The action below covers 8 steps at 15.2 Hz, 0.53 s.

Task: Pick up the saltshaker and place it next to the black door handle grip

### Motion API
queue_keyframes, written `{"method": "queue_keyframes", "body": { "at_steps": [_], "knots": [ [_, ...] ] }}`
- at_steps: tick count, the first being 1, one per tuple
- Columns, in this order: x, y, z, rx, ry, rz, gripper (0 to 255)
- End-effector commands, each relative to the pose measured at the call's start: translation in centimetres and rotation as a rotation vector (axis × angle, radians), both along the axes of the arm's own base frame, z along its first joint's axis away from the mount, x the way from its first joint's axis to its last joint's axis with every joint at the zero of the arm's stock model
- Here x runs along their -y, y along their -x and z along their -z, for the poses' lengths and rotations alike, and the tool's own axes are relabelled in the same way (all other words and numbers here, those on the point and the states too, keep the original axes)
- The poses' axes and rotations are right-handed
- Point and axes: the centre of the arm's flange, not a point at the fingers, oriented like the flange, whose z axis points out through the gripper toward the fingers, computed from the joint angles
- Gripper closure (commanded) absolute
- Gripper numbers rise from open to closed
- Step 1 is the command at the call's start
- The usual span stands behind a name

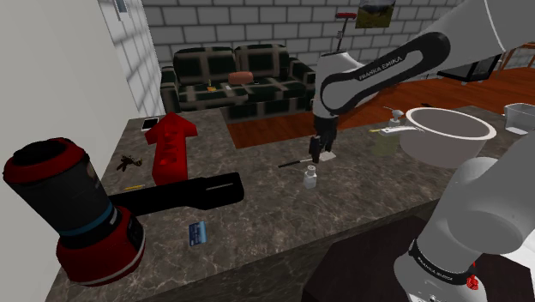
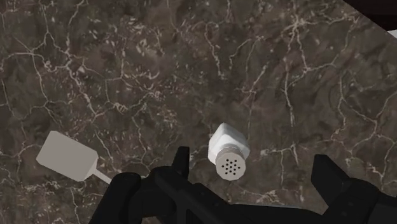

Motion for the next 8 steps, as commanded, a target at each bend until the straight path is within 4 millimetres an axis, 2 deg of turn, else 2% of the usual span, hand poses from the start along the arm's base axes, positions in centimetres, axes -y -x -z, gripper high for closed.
{"method": "queue_keyframes", "body": {
  "at_steps": [1, 3, 8],
  "knots": [
    [0.2, -1.8, 2.2, 0.018, 0.000, 0.006, 0],
    [0.6, -3.3, 3.8, 0.032, -0.001, 0.011, 0],
    [0.6, -3.3, 6.5, 0.032, -0.001, 0.011, 0]
  ]
}}
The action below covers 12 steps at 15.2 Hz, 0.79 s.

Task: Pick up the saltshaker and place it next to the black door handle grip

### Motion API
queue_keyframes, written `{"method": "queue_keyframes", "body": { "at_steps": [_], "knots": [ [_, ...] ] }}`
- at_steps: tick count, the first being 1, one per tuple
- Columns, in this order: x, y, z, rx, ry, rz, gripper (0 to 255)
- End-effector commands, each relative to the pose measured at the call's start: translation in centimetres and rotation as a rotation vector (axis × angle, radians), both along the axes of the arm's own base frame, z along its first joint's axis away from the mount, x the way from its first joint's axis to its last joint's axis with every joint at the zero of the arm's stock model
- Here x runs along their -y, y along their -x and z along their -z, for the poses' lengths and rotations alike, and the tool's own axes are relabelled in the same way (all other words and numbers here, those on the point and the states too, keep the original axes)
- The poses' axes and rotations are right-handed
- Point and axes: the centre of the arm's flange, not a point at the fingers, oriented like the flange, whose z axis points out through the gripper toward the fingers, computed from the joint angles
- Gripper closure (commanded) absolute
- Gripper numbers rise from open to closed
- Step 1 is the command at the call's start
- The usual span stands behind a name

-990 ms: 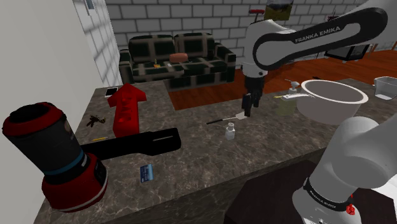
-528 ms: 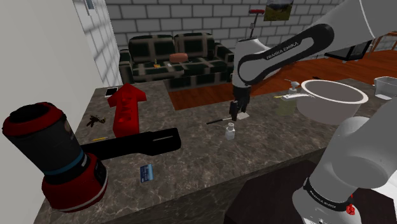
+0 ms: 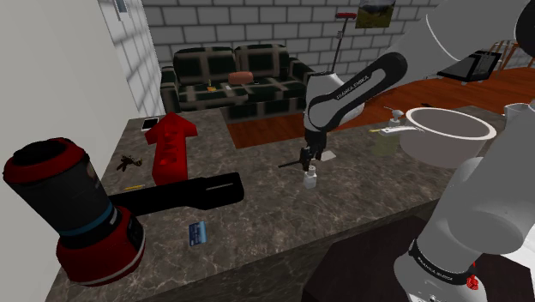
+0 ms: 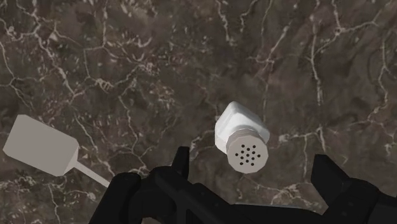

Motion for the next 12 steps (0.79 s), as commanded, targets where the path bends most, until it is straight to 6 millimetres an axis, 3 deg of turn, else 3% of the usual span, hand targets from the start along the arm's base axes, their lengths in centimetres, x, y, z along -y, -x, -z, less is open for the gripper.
{"method": "queue_keyframes", "body": {
  "at_steps": [1, 3, 10, 11, 12],
  "knots": [
    [-0.03, -0.04, 1.06, 0.001, 0.000, 0.000, 0],
    [-0.04, -0.02, 1.89, 0.001, 0.000, 0.000, 0],
    [-0.04, -0.02, 1.88, 0.001, 0.000, 0.000, 0],
    [-0.04, -0.02, 1.88, 0.001, 0.000, 0.000, 255],
    [-0.04, -0.02, 1.88, 0.001, 0.000, 0.000, 255]
  ]
}}
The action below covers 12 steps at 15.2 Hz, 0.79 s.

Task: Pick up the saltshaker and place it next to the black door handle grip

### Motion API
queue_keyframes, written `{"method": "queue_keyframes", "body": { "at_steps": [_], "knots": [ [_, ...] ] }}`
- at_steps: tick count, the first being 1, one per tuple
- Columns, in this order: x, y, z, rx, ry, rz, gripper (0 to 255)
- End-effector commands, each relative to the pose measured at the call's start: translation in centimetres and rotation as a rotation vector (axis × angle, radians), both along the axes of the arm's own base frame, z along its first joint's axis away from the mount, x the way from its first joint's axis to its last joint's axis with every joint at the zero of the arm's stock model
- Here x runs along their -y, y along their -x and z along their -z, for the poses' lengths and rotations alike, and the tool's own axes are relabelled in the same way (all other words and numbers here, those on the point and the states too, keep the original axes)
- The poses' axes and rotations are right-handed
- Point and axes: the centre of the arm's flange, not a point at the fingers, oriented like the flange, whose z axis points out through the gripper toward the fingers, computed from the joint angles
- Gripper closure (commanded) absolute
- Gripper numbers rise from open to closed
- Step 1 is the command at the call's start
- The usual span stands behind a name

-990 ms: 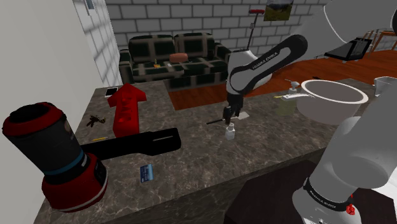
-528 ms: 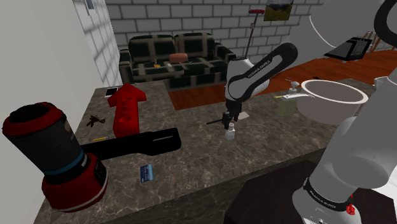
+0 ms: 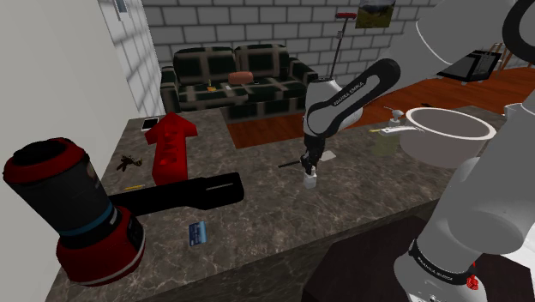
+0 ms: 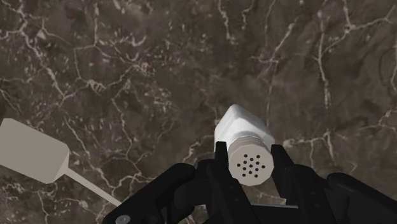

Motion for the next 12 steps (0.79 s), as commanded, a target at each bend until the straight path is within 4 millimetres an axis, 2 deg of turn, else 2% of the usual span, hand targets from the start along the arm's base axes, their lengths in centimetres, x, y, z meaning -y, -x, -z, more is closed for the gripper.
{"method": "queue_keyframes", "body": {
  "at_steps": [1, 8, 12],
  "knots": [
    [0.0, 0.0, 0.0, 0.000, 0.000, 0.000, 255],
    [0.0, 0.0, 0.0, 0.000, 0.000, 0.000, 255],
    [0.0, 0.0, -2.1, 0.000, 0.000, 0.000, 255]
  ]
}}
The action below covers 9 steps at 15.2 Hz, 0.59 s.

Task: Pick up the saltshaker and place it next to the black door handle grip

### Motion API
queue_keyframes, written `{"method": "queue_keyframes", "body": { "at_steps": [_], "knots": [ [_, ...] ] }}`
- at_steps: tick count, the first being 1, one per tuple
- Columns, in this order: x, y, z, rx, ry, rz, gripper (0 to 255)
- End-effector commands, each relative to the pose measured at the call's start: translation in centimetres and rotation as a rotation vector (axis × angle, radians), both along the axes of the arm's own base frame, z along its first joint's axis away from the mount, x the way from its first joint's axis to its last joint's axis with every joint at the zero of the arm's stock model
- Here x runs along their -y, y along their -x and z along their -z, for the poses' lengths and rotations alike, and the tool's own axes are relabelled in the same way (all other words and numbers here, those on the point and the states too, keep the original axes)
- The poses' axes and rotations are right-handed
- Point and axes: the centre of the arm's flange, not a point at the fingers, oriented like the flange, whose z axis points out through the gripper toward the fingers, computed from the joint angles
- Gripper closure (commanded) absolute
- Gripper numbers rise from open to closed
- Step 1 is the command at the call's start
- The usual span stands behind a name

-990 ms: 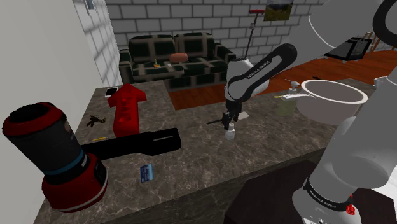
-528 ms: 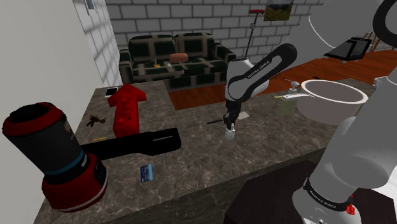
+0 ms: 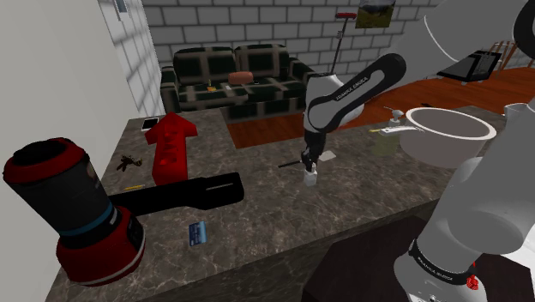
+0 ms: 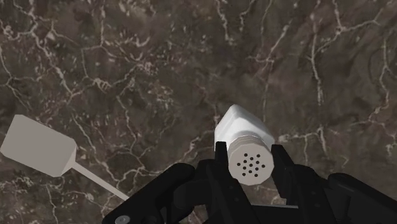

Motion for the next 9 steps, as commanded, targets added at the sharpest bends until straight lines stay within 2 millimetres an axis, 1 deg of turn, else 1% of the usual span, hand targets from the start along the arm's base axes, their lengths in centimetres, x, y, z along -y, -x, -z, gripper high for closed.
{"method": "queue_keyframes", "body": {
  "at_steps": [1, 9],
  "knots": [
    [0.1, 0.0, -1.0, 0.000, 0.000, 0.000, 255],
    [0.1, 0.0, -5.3, 0.000, 0.000, 0.000, 255]
  ]
}}
